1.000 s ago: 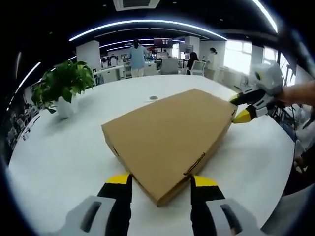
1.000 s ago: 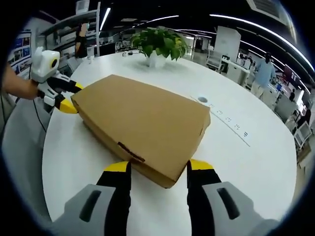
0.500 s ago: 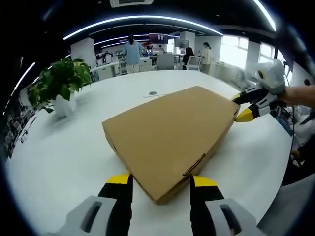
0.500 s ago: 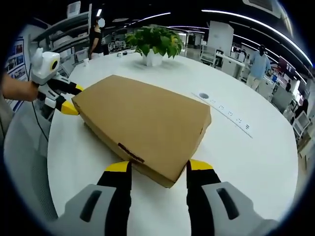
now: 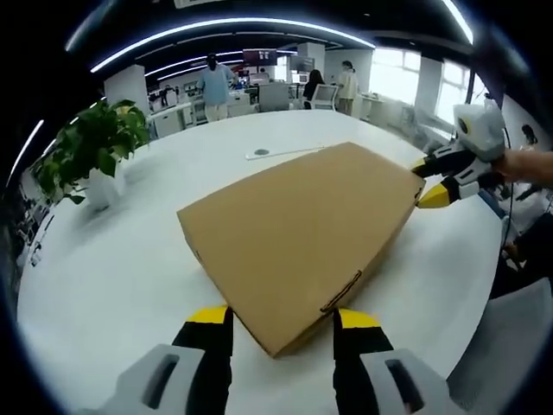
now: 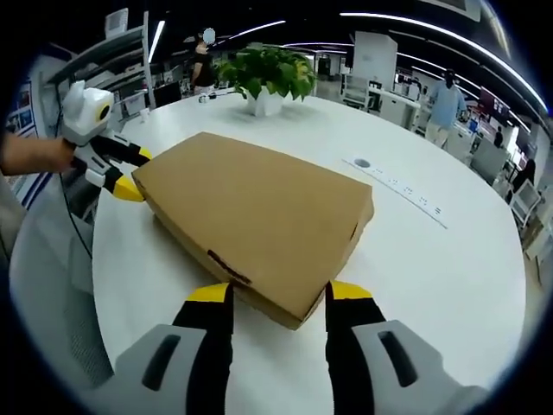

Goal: Operate the shoe box by opening the lid, removing the specified soft item, and placing it in the target area until the item is outside and the box remains undamaged.

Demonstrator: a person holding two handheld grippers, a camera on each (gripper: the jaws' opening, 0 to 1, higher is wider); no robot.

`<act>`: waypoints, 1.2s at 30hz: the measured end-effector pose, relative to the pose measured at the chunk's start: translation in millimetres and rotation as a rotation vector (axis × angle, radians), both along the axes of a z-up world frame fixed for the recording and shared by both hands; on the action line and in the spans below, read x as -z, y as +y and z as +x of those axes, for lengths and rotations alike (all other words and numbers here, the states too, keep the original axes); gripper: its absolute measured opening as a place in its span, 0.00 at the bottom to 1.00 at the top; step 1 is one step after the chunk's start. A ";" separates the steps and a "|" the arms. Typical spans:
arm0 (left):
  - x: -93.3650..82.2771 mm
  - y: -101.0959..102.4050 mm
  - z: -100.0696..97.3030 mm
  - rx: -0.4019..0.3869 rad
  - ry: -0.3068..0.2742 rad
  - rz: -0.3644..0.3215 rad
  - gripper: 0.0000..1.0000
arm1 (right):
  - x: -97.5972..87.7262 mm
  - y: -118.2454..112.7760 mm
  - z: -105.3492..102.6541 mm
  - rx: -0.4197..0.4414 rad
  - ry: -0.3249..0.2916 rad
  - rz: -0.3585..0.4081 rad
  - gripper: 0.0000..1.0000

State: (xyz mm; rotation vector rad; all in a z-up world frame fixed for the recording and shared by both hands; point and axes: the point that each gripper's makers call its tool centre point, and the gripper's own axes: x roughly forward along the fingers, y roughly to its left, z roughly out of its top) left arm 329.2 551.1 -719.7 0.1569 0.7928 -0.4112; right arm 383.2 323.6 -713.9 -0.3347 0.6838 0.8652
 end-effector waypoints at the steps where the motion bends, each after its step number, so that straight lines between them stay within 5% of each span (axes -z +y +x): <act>1: -0.1 1.7 -0.6 0.005 0.003 0.001 0.45 | -0.2 2.1 -2.8 0.001 0.001 0.000 0.37; 36: -0.6 63.8 -30.6 0.167 0.035 0.046 0.45 | -0.1 50.8 -70.9 -0.062 -0.045 -0.071 0.29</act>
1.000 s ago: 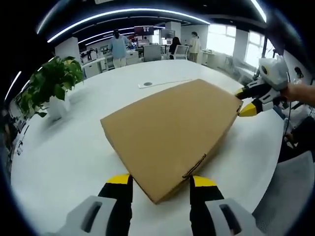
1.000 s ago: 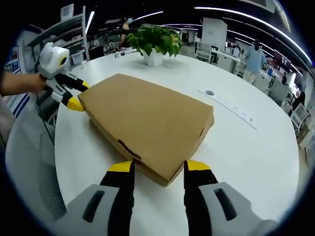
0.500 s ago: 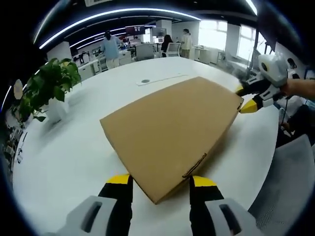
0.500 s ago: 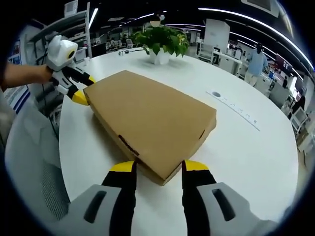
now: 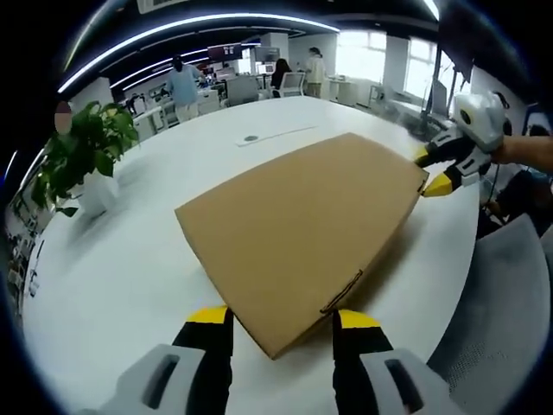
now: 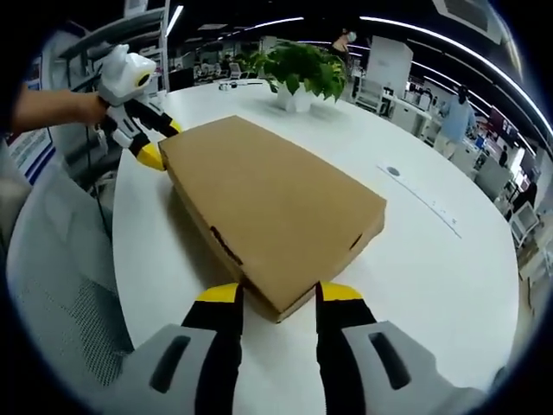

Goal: Operate the shoe box by opening the lid, removing the specified soft item, and placing it in the target area until the item is outside and the box remains undamaged.

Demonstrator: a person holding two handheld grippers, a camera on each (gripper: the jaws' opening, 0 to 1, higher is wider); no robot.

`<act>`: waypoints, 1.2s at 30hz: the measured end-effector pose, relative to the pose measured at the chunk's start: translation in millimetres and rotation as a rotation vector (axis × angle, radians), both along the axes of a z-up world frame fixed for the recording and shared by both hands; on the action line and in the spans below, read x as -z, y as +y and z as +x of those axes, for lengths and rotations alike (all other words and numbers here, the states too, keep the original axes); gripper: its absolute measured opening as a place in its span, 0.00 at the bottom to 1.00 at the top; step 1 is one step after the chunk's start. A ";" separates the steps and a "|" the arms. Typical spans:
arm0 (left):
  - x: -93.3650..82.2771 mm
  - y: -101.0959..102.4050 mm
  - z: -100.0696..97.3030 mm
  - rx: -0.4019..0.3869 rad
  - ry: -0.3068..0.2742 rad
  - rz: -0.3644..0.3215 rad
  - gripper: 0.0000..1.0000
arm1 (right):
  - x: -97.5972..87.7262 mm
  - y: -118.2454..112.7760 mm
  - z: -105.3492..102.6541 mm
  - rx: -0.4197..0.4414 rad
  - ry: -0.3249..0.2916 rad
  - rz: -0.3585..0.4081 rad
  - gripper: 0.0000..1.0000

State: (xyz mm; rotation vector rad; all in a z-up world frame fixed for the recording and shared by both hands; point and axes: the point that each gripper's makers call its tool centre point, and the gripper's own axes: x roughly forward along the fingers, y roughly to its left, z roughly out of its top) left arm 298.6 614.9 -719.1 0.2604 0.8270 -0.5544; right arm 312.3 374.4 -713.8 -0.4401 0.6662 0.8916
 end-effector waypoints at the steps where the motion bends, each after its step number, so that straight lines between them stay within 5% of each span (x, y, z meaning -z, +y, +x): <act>1: 0.1 2.2 -1.5 0.003 0.003 0.003 0.45 | 0.0 1.1 -1.9 -0.004 -0.002 -0.002 0.29; 36: 0.2 55.1 -46.0 0.029 0.018 0.013 0.44 | -1.8 50.0 -60.4 -0.086 -0.012 0.012 0.26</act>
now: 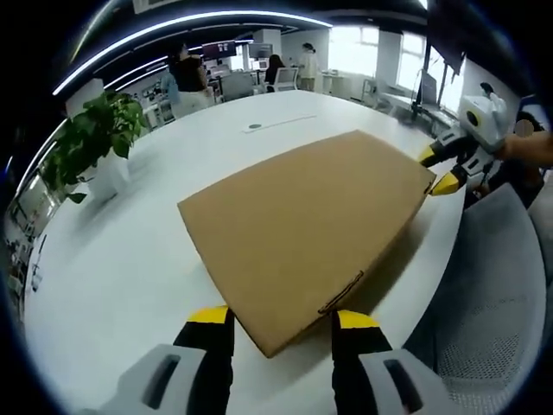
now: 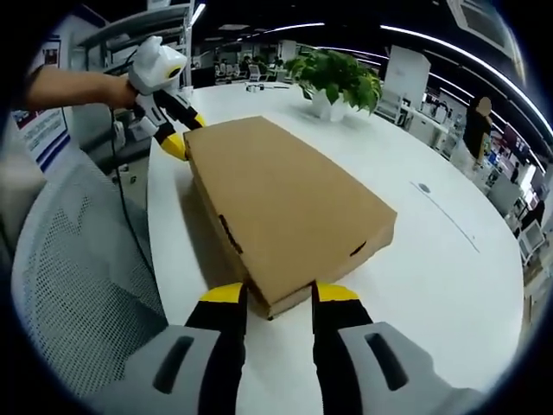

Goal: Operate the shoe box by opening the lid, removing the specified soft item, and placing it in the target area until the item is outside and the box remains undamaged.

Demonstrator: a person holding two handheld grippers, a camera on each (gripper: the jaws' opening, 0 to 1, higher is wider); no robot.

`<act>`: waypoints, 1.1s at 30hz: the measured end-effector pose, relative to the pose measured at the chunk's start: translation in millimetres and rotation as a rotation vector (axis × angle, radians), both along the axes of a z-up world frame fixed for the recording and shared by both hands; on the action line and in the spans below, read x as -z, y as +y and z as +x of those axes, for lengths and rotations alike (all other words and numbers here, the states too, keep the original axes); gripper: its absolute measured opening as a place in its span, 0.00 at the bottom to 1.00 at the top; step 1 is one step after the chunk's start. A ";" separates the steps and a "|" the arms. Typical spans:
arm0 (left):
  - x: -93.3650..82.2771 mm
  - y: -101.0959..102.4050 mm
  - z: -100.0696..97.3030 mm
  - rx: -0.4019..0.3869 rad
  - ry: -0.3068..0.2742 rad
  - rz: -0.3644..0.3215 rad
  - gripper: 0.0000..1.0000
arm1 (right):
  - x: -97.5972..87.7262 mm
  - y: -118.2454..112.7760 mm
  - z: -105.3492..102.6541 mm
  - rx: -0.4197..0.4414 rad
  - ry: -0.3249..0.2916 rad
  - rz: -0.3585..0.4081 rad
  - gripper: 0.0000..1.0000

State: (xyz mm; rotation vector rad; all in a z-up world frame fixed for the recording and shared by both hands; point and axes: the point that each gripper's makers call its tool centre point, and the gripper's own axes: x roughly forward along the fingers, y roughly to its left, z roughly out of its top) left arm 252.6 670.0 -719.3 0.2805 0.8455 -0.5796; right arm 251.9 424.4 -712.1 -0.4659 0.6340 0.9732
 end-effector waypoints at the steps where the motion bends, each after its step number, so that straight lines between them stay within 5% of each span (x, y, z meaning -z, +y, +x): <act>1: 0.0 0.7 -1.4 -0.001 0.000 0.000 0.44 | 0.1 0.9 -0.6 -0.001 0.000 0.001 0.26; 21: -6.6 -5.6 -8.0 -0.076 -0.044 -0.079 0.50 | -1.6 9.0 -6.1 0.013 0.019 0.063 0.37; 33: -19.8 -7.1 -7.1 -0.090 -0.050 -0.089 0.52 | -21.0 10.3 -8.7 0.022 0.004 0.115 0.40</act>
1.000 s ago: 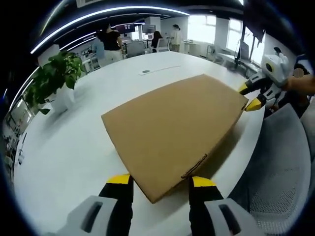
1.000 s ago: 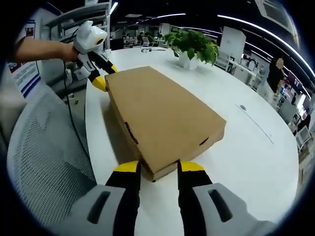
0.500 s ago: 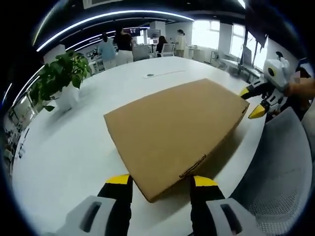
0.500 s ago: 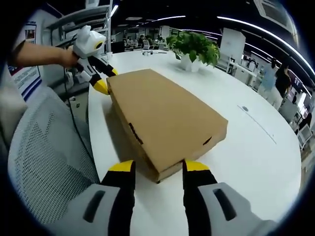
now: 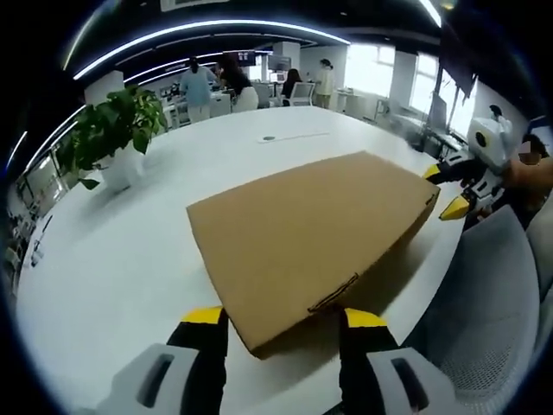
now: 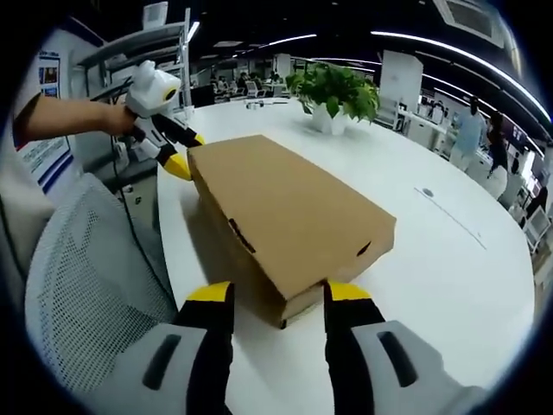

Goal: Operate the shoe box by opening the lid, removing the specified soft item, and placing it in the target area until the item is outside and the box remains undamaged.

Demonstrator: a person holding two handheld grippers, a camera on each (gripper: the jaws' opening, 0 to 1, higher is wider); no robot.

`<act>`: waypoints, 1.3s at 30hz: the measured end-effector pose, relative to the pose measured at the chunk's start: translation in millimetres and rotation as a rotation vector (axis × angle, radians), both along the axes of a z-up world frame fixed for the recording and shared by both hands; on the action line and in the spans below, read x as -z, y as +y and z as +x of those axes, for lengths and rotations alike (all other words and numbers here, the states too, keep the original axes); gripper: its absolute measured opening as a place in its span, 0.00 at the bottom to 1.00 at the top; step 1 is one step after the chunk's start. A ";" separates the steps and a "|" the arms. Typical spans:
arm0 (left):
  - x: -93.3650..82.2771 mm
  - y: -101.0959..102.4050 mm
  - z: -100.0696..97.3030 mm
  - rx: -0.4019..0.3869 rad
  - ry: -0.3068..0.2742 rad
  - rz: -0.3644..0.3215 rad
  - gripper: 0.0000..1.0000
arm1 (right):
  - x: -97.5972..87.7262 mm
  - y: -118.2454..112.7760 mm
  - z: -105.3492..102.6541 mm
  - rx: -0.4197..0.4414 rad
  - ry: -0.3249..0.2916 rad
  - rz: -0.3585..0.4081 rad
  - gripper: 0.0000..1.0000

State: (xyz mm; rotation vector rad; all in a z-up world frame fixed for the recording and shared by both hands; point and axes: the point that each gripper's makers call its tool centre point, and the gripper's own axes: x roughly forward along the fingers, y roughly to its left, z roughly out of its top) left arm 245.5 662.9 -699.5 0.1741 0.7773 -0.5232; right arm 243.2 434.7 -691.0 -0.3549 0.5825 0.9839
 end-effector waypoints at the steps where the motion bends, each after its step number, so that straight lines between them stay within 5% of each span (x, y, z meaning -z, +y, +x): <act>1: -1.4 0.2 0.2 -0.002 -0.005 -0.001 0.52 | -1.9 0.4 -0.5 0.001 -0.001 0.005 0.41; 18: -40.3 0.1 6.9 -0.017 -0.093 -0.033 0.55 | -41.7 4.4 4.3 0.013 -0.069 0.084 0.46; 28: -69.9 1.7 20.6 -0.057 -0.175 -0.107 0.56 | -65.8 5.1 20.0 0.029 -0.129 0.124 0.45; 39: -88.4 19.3 42.8 -0.141 -0.259 -0.119 0.32 | -84.5 2.3 42.0 0.057 -0.178 0.150 0.39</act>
